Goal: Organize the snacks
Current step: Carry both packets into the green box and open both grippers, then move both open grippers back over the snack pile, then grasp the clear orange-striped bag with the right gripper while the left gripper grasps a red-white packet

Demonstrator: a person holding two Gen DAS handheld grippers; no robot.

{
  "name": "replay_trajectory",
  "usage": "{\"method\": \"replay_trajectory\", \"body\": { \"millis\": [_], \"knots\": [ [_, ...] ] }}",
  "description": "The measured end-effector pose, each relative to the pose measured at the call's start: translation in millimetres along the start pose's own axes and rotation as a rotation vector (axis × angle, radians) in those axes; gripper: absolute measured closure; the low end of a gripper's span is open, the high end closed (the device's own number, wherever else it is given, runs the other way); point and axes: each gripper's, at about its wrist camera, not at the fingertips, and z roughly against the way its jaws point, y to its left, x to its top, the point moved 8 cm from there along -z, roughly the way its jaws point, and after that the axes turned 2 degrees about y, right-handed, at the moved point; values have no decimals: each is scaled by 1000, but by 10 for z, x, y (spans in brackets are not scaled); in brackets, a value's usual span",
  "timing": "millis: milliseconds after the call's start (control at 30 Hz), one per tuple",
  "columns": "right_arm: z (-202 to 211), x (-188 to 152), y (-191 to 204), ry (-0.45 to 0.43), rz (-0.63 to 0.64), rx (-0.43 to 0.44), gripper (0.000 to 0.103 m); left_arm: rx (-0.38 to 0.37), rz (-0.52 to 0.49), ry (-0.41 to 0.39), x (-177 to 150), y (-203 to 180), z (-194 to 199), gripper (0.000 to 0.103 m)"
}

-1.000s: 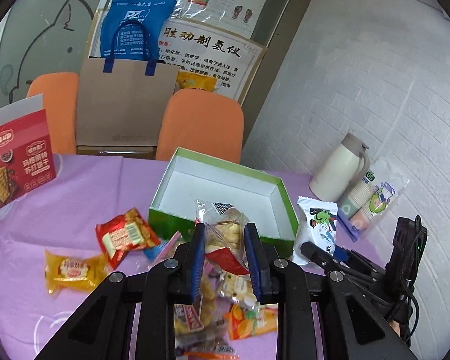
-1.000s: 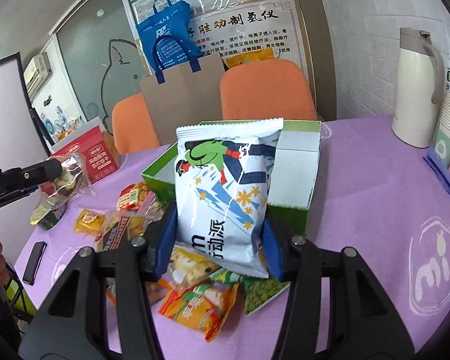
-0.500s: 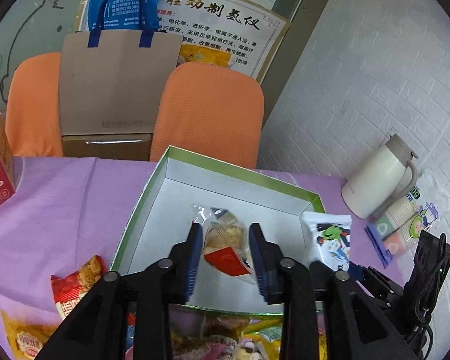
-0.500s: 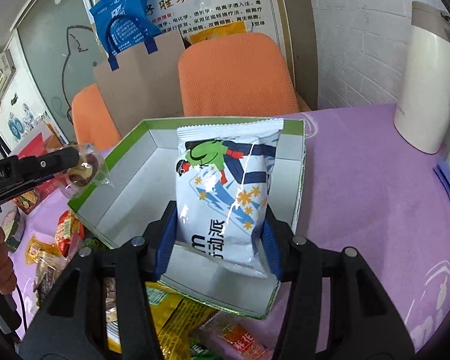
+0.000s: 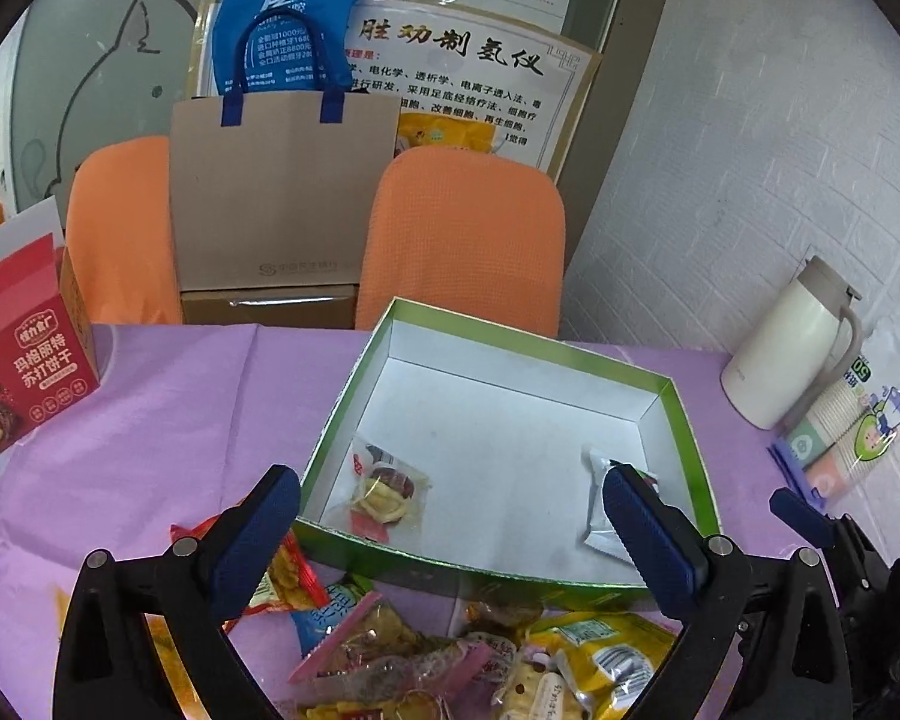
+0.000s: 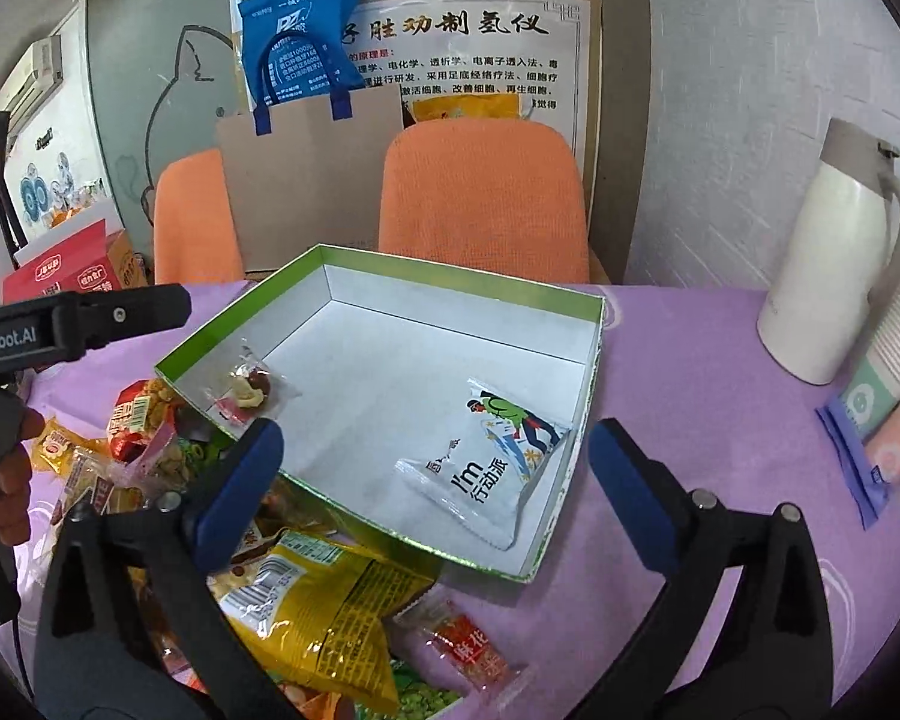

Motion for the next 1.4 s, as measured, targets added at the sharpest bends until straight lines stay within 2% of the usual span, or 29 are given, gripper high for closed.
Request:
{"method": "replay_trajectory", "body": {
  "millis": [100,200,333,600,733,900,1033,1167,1267,1400],
  "knots": [
    [241,-3,47,-20,3,-14,2,-9,-12,-36,-2,-67,222,0],
    [476,-65,82,-15,11,-47,2,22,-67,-84,-98,-125,504,0],
    [798,-208,128,-48,23,-76,2,61,-104,-105,-311,-127,793,0],
    [1133,-559,202,-47,-7,-69,2,40,-62,-50,-917,-62,1087,0],
    [1166,-684,218,-40,-9,-66,2,50,-73,-51,-1155,-15,1185,0],
    [1094,-821,225,-23,-18,-67,2,25,-56,-24,-1446,53,1230,0],
    [1002,-940,246,-26,-5,-23,1,31,-44,-7,-1647,149,1227,0],
    [924,-1106,284,-40,0,90,1,20,-8,20,-1809,284,1209,0],
    [796,-1262,308,14,-21,156,1,18,17,20,-1924,373,1194,0],
    [562,-1409,476,118,22,204,1,-7,36,42,-2059,414,1142,0]
  ]
}}
